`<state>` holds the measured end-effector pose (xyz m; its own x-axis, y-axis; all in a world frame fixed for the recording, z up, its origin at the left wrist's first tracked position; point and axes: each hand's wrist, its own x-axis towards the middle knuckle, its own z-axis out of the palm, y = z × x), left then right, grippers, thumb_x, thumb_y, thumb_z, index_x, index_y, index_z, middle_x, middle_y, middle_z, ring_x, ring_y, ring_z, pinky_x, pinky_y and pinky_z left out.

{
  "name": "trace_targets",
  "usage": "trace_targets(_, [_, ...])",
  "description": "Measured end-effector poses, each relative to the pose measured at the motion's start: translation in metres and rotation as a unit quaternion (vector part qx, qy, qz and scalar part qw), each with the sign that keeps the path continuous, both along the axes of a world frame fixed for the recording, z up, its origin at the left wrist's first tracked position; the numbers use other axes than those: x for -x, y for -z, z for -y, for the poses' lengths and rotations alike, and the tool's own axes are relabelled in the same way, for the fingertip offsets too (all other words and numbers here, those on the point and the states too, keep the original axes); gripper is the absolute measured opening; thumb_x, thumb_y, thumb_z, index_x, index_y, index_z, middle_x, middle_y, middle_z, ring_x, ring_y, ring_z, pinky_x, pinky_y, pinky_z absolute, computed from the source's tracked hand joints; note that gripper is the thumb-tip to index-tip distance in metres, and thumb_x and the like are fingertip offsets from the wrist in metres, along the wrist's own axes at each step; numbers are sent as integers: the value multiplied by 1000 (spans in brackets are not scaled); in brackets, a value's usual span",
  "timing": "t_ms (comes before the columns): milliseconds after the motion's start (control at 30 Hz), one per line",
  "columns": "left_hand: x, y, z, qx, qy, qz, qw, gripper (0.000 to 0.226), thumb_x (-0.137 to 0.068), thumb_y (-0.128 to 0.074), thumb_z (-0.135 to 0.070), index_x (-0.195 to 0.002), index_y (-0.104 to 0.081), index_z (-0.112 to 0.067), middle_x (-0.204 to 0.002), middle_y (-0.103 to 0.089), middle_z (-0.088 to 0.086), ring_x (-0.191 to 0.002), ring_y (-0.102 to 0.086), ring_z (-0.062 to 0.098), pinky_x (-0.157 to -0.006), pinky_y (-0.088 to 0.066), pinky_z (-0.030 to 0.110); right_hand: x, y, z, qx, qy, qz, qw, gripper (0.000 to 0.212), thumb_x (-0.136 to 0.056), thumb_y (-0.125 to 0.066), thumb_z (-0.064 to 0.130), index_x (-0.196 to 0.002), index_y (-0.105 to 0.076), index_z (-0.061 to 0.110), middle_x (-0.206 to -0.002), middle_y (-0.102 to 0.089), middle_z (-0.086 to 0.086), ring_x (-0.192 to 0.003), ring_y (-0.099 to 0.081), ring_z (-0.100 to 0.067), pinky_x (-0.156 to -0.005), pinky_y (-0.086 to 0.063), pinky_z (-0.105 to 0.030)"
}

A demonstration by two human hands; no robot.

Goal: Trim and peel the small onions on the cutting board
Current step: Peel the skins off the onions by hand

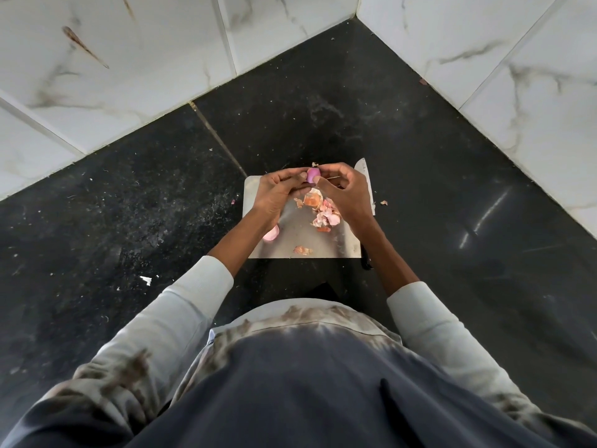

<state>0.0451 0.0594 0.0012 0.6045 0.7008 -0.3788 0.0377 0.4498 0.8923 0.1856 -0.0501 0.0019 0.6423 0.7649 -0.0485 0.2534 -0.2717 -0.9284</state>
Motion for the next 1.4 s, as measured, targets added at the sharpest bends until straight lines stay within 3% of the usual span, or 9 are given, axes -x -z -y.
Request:
trace_targets(100, [-3, -5, 1, -107, 7, -54, 993, 26, -97, -75, -11, -121, -78, 0, -112, -80, 16, -102, -79, 31, -100, -61, 50, -2, 1, 1, 2, 5, 4, 1000, 37, -95, -79, 37, -126, -75, 16, -117, -78, 3, -105, -74, -11, -97, -62, -29])
trace_targets(233, [-6, -12, 3, -212, 4, -108, 971, 23, -97, -76, -18, -116, -81, -5, -101, -82, 7, -87, -81, 20, -88, -66, 43, -2, 0, 1, -2, 20, -3, 1000, 40, -94, -82, 37, -126, -76, 17, -119, -79, 3, -106, -75, -11, -97, -62, -28])
trace_targets(567, [-9, -15, 8, -313, 7, -151, 937, 20, -93, -82, -27, -108, -84, -14, -91, -82, -3, -78, -79, 14, -76, -68, 37, 3, -1, 3, -65, 26, 16, 997, 29, -91, -86, 30, -112, -81, 9, -106, -80, -1, -96, -78, -14, -91, -66, -38])
trace_targets(867, [-15, -17, 19, -316, -16, -156, 936, 17, -97, -78, -22, -110, -84, -14, -90, -81, -5, -78, -78, 12, -75, -67, 35, 5, -7, 4, -111, 33, 57, 992, 22, -88, -89, 22, -102, -83, 5, -97, -77, -5, -87, -77, -14, -82, -66, -32])
trace_targets(1067, [-14, -16, 21, -304, -39, -180, 935, 15, -99, -73, -13, -110, -84, -14, -93, -82, -3, -79, -77, 13, -75, -67, 40, 11, -5, 5, -98, 30, 80, 991, 23, -88, -89, 24, -103, -84, 8, -99, -77, -1, -89, -76, -13, -83, -66, -37])
trace_targets(1167, [-13, -16, 22, -271, -35, -164, 948, 17, -102, -70, -15, -111, -83, -13, -91, -81, -3, -81, -79, 17, -78, -67, 43, 9, -6, 4, -103, 31, 58, 992, 26, -88, -89, 23, -107, -84, 7, -102, -77, -3, -91, -77, -14, -85, -66, -38])
trace_targets(1300, [-10, -20, 20, -230, -26, -139, 963, 19, -104, -67, -17, -114, -82, -12, -92, -82, -2, -84, -80, 18, -82, -67, 42, 5, -7, 6, -90, 25, 12, 996, 34, -89, -88, 20, -118, -79, 6, -113, -78, -5, -101, -78, -12, -91, -64, -29])
trace_targets(1400, [-8, -20, 19, -220, -14, -106, 970, 20, -100, -73, -22, -115, -82, -12, -96, -83, 0, -87, -81, 18, -84, -67, 40, 4, -9, 6, -84, 8, 1, 996, 34, -91, -86, 19, -121, -76, 5, -112, -80, -4, -104, -77, -12, -96, -63, -33])
